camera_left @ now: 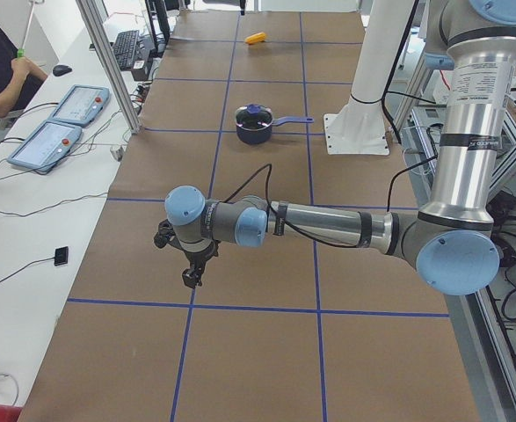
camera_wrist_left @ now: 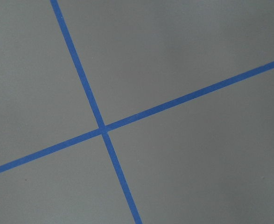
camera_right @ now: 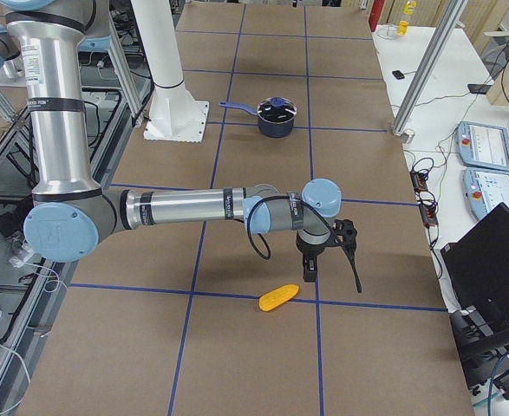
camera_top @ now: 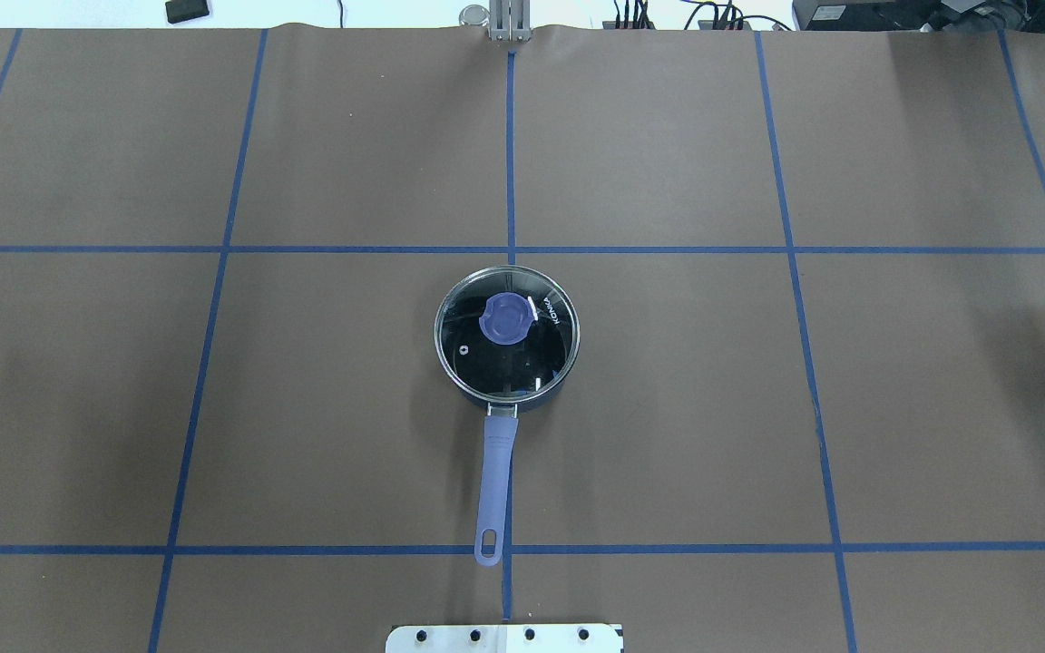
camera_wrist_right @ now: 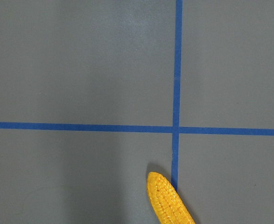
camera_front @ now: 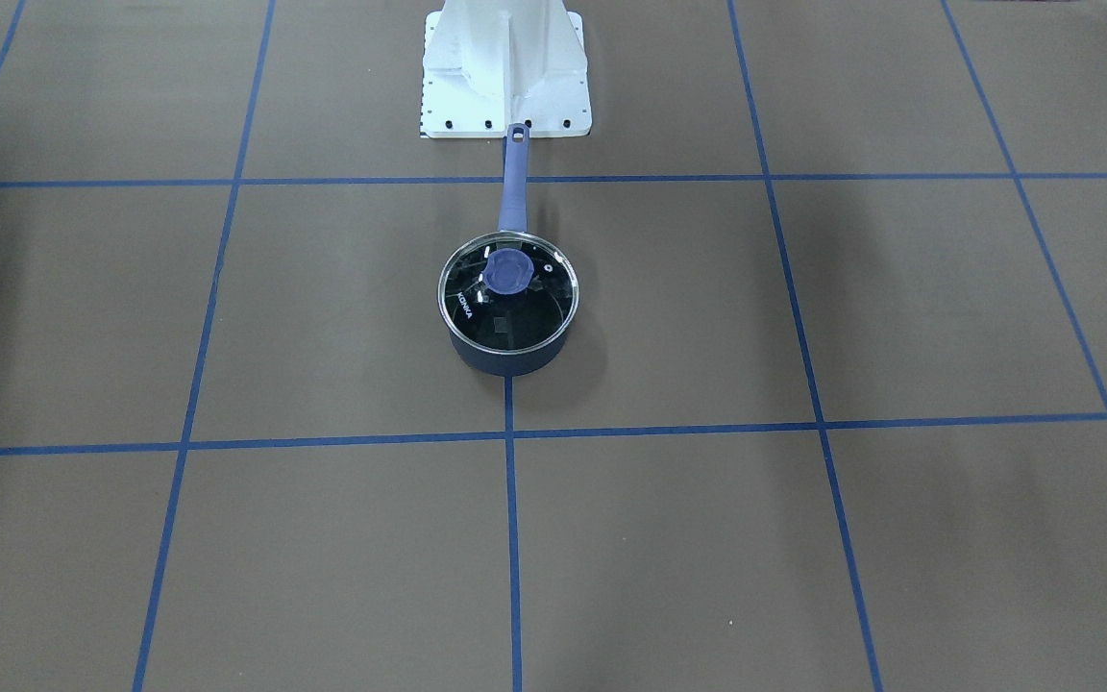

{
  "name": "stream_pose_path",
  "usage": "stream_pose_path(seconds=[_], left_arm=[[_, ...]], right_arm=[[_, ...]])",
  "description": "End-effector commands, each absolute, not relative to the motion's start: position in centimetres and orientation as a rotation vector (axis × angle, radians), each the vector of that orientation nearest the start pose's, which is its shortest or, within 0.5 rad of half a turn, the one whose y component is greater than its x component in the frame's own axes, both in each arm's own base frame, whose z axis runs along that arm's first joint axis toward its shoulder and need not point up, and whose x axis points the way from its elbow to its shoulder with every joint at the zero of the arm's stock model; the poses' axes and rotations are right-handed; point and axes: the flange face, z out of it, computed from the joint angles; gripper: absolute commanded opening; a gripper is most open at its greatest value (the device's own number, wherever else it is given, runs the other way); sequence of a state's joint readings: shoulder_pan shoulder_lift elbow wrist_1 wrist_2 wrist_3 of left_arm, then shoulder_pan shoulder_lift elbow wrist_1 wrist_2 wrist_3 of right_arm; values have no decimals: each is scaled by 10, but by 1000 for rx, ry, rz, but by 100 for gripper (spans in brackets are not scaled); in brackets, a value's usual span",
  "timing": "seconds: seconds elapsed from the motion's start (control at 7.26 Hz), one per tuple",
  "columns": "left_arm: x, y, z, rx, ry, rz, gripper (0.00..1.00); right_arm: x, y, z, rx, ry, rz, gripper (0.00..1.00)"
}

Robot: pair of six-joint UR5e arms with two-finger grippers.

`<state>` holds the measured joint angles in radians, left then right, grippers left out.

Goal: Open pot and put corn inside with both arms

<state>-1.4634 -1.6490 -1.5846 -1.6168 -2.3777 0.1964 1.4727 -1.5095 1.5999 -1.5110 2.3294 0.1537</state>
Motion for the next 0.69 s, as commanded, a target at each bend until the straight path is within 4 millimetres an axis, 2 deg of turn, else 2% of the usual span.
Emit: stream_pose_path(seconds=[0.0,0.14,0.28,0.41,0.55], left_arm=[[-3,-540,597,168,804,322,100],[1,-550,576,176,808,285,100],[25,-569,544,174,816,266,100],[61,-587,512,159,823,259,100],[86,-610,467,133,831,238,100]], right_arm=[[13,-530,603,55,-774,-6,100],[8,-532,601,72,-779,-26,100],[1,-534,597,137,-785,-60,100],[1,-532,601,125,-788,-36,100],[-1,-534,601,116,-785,-12,100]])
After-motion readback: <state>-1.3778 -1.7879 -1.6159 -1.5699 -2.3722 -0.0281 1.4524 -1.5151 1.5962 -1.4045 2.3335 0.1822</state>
